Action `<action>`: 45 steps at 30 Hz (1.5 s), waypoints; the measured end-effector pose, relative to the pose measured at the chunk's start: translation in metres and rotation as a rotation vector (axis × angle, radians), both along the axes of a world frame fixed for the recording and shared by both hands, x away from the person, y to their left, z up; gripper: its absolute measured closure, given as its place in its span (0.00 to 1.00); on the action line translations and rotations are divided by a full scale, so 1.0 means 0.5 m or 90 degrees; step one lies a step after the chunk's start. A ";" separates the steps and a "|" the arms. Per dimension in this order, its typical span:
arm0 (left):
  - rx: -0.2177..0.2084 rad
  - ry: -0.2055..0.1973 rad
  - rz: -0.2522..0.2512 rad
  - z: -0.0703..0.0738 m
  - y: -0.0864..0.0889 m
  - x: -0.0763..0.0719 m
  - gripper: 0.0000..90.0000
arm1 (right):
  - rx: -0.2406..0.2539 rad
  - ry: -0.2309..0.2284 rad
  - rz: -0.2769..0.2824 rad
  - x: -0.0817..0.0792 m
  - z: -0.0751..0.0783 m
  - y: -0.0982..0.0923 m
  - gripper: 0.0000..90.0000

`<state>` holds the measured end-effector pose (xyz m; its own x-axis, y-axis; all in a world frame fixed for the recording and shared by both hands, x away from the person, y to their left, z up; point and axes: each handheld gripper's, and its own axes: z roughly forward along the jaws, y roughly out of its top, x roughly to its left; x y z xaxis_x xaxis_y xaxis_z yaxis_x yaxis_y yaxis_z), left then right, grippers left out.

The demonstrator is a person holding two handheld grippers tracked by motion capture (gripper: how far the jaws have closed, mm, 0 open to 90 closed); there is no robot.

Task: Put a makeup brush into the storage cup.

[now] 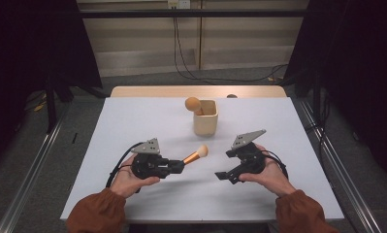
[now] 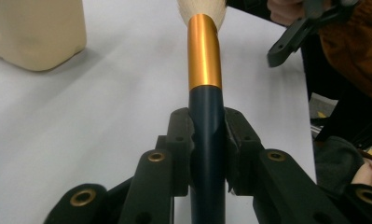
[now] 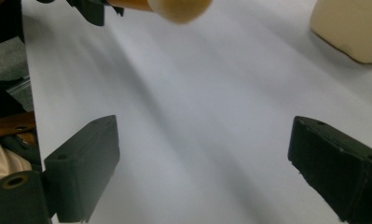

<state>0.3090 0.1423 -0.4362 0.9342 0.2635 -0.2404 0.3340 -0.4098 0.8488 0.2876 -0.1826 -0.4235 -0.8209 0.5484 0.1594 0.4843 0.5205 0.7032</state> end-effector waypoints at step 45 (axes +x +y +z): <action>-0.117 -0.067 0.022 0.010 -0.012 -0.018 0.83 | 0.194 -0.176 -0.046 -0.027 0.017 0.016 0.04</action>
